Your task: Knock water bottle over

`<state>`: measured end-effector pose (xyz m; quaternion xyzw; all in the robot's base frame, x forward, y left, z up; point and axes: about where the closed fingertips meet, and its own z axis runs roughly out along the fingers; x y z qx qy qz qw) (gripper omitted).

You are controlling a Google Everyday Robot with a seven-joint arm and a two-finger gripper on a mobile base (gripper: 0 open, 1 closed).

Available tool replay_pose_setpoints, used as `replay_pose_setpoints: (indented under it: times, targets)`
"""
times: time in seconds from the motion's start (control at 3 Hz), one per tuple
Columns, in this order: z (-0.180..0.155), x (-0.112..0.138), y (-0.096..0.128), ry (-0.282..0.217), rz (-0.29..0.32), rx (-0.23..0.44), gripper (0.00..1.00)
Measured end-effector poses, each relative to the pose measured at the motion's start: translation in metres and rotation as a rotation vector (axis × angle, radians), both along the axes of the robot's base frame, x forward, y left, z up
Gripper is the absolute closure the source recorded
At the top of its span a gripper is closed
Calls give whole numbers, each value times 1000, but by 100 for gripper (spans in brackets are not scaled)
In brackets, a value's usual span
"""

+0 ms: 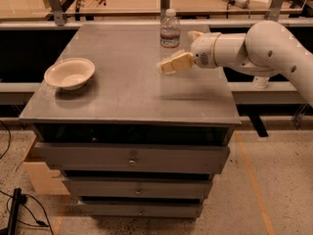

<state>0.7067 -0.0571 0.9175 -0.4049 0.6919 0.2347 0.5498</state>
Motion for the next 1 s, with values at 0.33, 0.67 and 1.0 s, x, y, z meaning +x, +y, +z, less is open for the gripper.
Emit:
replay_pose_setpoints:
  times: [0.33,0.67,1.0]
  targets:
    - [-6,17,24,-25,36,29,18]
    - [-9,26,39,-50,75,57,41]
    - [-8,27,49,-71,102,34,64]
